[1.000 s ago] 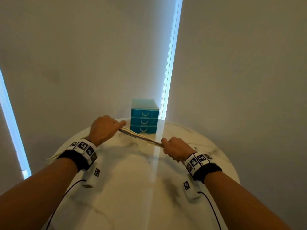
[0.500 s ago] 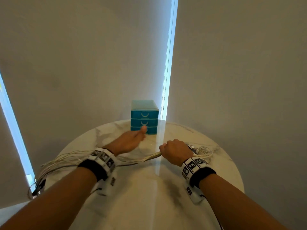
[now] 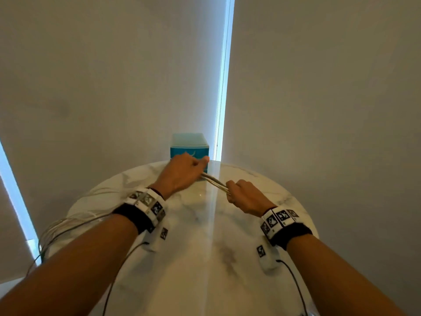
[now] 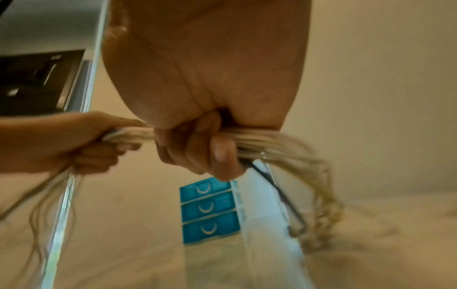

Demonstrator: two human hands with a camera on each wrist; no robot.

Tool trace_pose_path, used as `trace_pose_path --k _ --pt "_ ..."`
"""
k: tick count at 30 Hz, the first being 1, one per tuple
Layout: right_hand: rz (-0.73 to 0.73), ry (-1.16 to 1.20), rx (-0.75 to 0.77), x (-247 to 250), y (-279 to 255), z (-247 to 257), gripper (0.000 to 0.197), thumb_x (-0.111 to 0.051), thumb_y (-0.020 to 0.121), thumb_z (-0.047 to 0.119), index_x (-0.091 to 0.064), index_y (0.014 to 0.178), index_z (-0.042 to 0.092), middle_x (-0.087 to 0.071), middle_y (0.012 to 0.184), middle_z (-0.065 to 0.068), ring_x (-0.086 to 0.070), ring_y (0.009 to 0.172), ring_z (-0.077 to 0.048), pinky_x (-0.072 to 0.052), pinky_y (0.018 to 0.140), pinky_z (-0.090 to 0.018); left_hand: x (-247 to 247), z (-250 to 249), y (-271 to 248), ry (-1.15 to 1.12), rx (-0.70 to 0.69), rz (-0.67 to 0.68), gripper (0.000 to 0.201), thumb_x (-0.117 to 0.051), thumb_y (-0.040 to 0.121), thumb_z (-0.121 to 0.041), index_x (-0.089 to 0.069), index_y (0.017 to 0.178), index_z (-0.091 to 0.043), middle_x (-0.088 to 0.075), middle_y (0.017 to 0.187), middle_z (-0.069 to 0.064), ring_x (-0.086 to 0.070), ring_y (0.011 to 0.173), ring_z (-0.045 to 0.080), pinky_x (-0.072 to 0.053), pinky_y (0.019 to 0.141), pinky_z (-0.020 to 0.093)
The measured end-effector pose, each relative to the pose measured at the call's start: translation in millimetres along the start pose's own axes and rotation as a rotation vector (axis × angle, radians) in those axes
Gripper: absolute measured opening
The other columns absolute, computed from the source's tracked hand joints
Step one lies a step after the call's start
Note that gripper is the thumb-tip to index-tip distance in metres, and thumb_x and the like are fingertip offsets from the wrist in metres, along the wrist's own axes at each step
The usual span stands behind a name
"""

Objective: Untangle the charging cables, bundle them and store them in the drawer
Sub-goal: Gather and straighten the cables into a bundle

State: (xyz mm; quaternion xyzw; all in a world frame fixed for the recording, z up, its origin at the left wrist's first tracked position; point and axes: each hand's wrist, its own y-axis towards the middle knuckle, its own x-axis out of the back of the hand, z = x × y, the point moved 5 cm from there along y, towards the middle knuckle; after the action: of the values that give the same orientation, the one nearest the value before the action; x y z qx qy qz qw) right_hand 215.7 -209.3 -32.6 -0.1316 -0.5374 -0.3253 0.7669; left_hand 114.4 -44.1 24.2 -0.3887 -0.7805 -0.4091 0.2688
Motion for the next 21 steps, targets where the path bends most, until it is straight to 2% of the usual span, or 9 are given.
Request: trace_pose_path --k 3,6,10,12,13,14,16,19,21 --pt "-0.090 0.183 -0.003 15 -8 -14 0.043 -0.038 0.112 0.024 -0.049 0.072 0.017 -0.061 0.069 0.000 -0.052 0.062 -0.019 -0.046 0.070 -0.039 39 1 14 0.074 -0.007 -0.084 0.054 -0.056 0.106 -0.053 -0.080 0.071 -0.021 -0.067 0.058 -0.004 -0.058 0.052 0.008 -0.038 0.055 0.023" --pt "-0.154 0.295 -0.015 22 -6 -16 0.047 -0.038 0.112 0.026 -0.049 0.067 0.017 -0.054 0.057 0.006 -0.045 0.054 -0.012 -0.039 0.066 -0.032 69 -3 28 0.083 -0.021 -0.166 0.049 -0.060 0.103 -0.052 -0.080 0.071 -0.022 -0.069 0.059 0.005 -0.057 0.051 0.016 -0.042 0.054 0.026" --pt "-0.084 0.362 -0.084 12 -4 -12 0.041 -0.039 0.113 0.021 -0.045 0.073 0.023 -0.056 0.076 -0.010 -0.048 0.070 -0.026 -0.043 0.074 -0.042 105 0 38 -0.005 0.022 -0.303 0.042 -0.067 0.099 -0.044 -0.077 0.066 -0.021 -0.069 0.059 0.004 -0.062 0.057 0.022 -0.048 0.060 0.030" --pt "-0.069 0.485 -0.173 3 -5 -14 0.039 -0.037 0.114 0.021 -0.042 0.077 0.033 -0.054 0.081 -0.008 -0.051 0.069 -0.024 -0.045 0.070 -0.036 119 6 40 -0.047 0.062 -0.387 0.037 -0.068 0.096 -0.040 -0.077 0.067 -0.018 -0.072 0.063 0.004 -0.063 0.059 0.020 -0.047 0.060 0.030" --pt "-0.070 0.546 -0.186 -1 -6 -13 0.038 -0.036 0.115 0.023 -0.041 0.079 0.036 -0.052 0.078 -0.003 -0.051 0.062 -0.017 -0.044 0.062 -0.027 123 11 40 -0.059 0.087 -0.402 0.035 -0.068 0.096 -0.038 -0.077 0.068 -0.018 -0.073 0.066 0.003 -0.064 0.061 0.019 -0.047 0.059 0.028" --pt "-0.060 0.603 -0.199 -7 -7 -11 0.039 -0.035 0.115 0.025 -0.042 0.079 0.037 -0.049 0.073 0.002 -0.048 0.055 -0.010 -0.040 0.055 -0.022 123 17 40 -0.063 0.115 -0.405 0.034 -0.068 0.095 -0.037 -0.077 0.068 -0.017 -0.073 0.067 0.003 -0.065 0.063 0.019 -0.046 0.059 0.025" --pt "-0.032 0.716 -0.233 -20 -6 -5 0.046 -0.034 0.115 0.035 -0.044 0.070 0.030 -0.044 0.062 0.005 -0.036 0.048 -0.010 -0.032 0.049 -0.022 119 31 38 -0.075 0.162 -0.403 0.037 -0.065 0.097 -0.034 -0.077 0.069 -0.012 -0.073 0.069 0.006 -0.068 0.070 0.025 -0.049 0.063 0.027" --pt "-0.003 1.062 -0.313 -40 -2 6 0.059 -0.034 0.113 0.050 -0.039 0.060 0.025 -0.035 0.056 0.005 -0.025 0.043 -0.010 -0.023 0.042 -0.023 102 60 41 0.000 0.277 -0.301 0.037 -0.059 0.104 -0.031 -0.077 0.094 0.000 -0.076 0.088 0.022 -0.069 0.082 0.044 -0.057 0.074 0.047" --pt "-0.001 1.370 -0.336 -49 3 11 0.064 -0.037 0.110 0.064 -0.033 0.058 0.026 -0.026 0.053 0.005 -0.019 0.042 -0.011 -0.017 0.041 -0.022 85 80 35 -0.203 0.404 -0.295 0.052 -0.053 0.108 -0.046 -0.077 0.093 -0.001 -0.074 0.085 0.018 -0.062 0.065 0.040 -0.050 0.060 0.040"
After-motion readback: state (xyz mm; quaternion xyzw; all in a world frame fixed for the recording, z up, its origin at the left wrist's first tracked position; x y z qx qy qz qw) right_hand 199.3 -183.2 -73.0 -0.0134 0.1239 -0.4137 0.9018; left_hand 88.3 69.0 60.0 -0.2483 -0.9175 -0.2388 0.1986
